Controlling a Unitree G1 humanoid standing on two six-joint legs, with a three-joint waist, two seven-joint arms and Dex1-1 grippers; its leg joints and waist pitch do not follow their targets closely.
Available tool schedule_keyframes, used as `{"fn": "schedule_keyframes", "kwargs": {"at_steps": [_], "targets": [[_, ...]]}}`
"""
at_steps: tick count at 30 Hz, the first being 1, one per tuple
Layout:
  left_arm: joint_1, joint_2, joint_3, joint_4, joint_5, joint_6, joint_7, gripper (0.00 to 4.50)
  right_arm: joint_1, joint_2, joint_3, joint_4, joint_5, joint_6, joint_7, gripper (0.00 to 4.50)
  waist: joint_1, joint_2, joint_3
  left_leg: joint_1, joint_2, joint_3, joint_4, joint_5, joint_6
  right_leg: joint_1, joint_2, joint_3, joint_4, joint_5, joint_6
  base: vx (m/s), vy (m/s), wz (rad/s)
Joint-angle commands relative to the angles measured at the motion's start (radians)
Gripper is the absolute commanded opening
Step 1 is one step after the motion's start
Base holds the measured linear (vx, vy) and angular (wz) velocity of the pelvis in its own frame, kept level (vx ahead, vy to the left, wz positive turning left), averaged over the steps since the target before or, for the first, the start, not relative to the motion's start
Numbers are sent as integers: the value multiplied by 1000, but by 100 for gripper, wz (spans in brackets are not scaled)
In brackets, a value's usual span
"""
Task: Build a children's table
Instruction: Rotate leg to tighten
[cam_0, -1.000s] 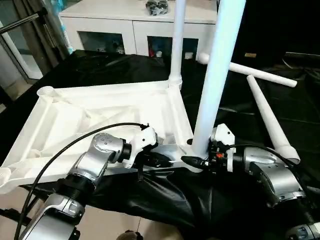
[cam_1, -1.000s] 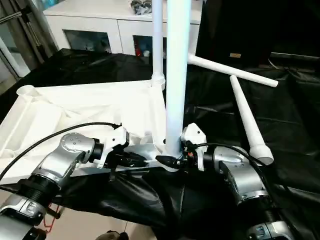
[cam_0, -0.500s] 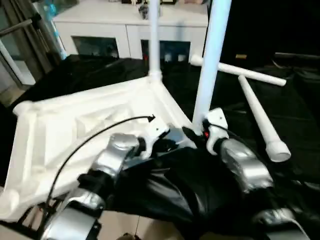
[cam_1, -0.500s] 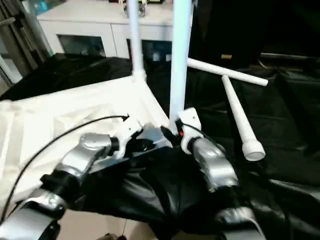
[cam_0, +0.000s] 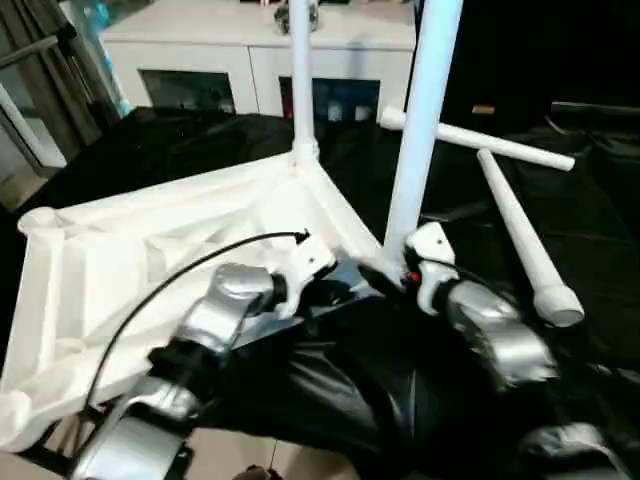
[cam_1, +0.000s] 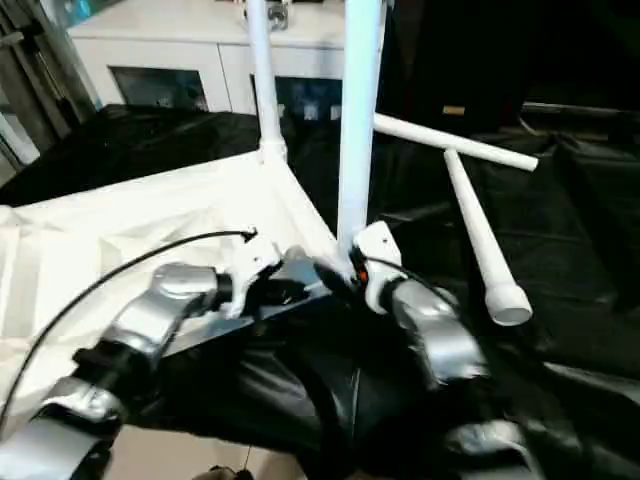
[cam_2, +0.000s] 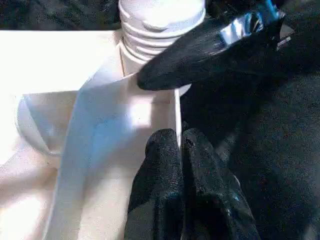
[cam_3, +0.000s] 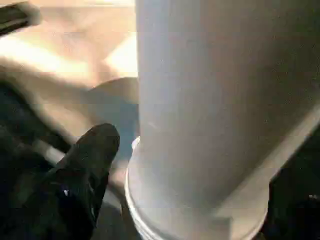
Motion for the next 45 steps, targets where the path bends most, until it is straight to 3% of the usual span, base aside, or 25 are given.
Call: {"fn": "schedule_keyframes", "kwargs": {"at_steps": [1, 3, 6, 11, 13, 18, 22, 24, 26, 27, 29, 31, 33, 34, 36, 37, 38, 42, 45], "targets": [[1, 0, -39, -45, -16, -32, -80, 0, 14, 0, 65, -50, 42, 8, 134, 387, 3, -16, -67, 28, 11, -4, -45, -215, 69, 31, -12, 12, -61, 46, -242, 0, 0, 0], [5, 16, -38, -48, -18, -37, -104, 0, 21, -26, 65, -73, 59, 22, 187, 387, 5, -15, -66, 27, 11, -3, -44, -205, 82, 31, -12, 10, -59, 56, -256, 0, 0, 0], [14, 53, -34, -61, -35, -37, -165, 0, 42, -94, 76, -126, 93, 60, 318, 387, 11, -16, -62, 29, 14, -2, -47, -239, 79, 31, -14, 11, -63, -10, -259, 0, 0, 0], [19, 74, -33, -72, -46, -38, -196, 0, 48, -118, 84, -135, 100, 64, 346, 355, 11, -17, -56, 34, 17, -4, -57, -314, 34, 24, -20, 15, -75, -147, -242, 0, 0, 0], [18, 86, -33, -76, -52, -35, -210, 0, 53, -121, 84, -134, 97, 58, 347, 335, 9, -17, -56, 35, 17, -3, -58, -323, 24, 22, -19, 16, -75, -158, -238, 0, 0, 0], [23, 87, -25, -84, -62, -33, -222, 0, 70, -114, 86, -159, 115, 83, 361, 283, 9, -17, -58, 33, 16, -4, -57, -303, 23, 23, -19, 16, -72, -129, -236, 0, 0, 0], [27, 77, -22, -87, -64, -29, -214, 0, 78, -104, 88, -162, 115, 92, 351, 277, 11, -18, -60, 31, 15, -3, -52, -264, 43, 25, -17, 15, -67, -70, -247, 0, 0, 0], [25, 55, -16, -79, -58, -22, -172, 0, 76, -70, 78, -133, 93, 90, 277, 276, 11, -17, -60, 31, 15, -3, -53, -263, 42, 24, -18, 15, -67, -73, -249, 0, 0, 0], [2, 20, -5, -41, -35, -16, -77, 0, 38, 3, 38, -27, 25, 85, 50, 275, 5, -20, -58, 30, 13, -2, -54, -272, 31, 20, -19, 16, -68, -94, -248, 0, 0, 0], [0, 18, -4, -38, -33, -16, -70, 0, 35, 8, 35, -20, 20, 86, 34, 275, 0, -19, -54, 33, 11, -3, -59, -304, 8, 16, -20, 15, -74, -158, -240, 0, 0, 0], [-29, -17, 8, 6, -13, -14, 20, 0, 5, 69, -2, 55, -5, 98, -128, 274, -14, -22, -50, 33, 9, -8, -67, -363, -27, 20, -22, 15, -83, -272, -201, 0, 0, 0], [-56, -60, 18, 42, 1, -6, 104, 0, -7, 129, -16, 88, -14, 105, -239, 274, -19, -18, -49, 44, 10, -9, -68, -406, -51, 8, -23, 19, -91, -321, -185, 0, 0, 0], [-71, -97, 22, 59, 11, 6, 167, 0, -8, 172, -9, 89, -19, 107, -284, 274, -22, -19, -49, 40, 10, -12, -72, -417, -56, 12, -19, 17, -92, -305, -173, 0, 0, 0], [-72, -109, 21, 60, 13, 9, 182, 0, -8, 185, -3, 90, -27, 101, -298, 274, -19, -18, -51, 45, 10, -12, -70, -423, -48, 10, -20, 19, -94, -298, -171, 0, 0, 0], [-71, -126, 19, 59, 14, 10, 196, 0, -10, 194, 10, 94, -39, 76, -303, 274, -20, -19, -51, 39, 10, -11, -70, -416, -39, 12, -20, 19, -95, -284, -168, 0, 0, 0], [-70, -136, 17, 57, 14, 11, 203, 0, -12, 199, 17, 99, -50, 57, -308, 330, -19, -19, -51, 39, 10, -11, -70, -415, -36, 12, -19, 19, -95, -280, -167, 0, 0, 0], [-66, -140, 10, 52, 15, 5, 195, 0, -12, 202, 15, 98, -44, 54, -294, 344, -18, -17, -50, 39, 9, -11, -70, -419, -34, 11, -19, 18, -96, -284, -167, 0, 0, 0], [-47, -128, -6, 35, 11, -25, 137, 0, -12, 184, 7, 89, -31, 40, -250, 379, -16, -18, -50, 38, 10, -11, -71, -425, -31, 12, -19, 19, -98, -290, -160, 0, 0, 0], [-37, -110, -10, 26, -3, -43, 89, 0, -13, 154, 12, 80, -36, 4, -210, 388, -15, -17, -53, 36, 10, -11, -69, -398, -26, 14, -18, 20, -93, -233, -170, 0, 0, 0]]}}
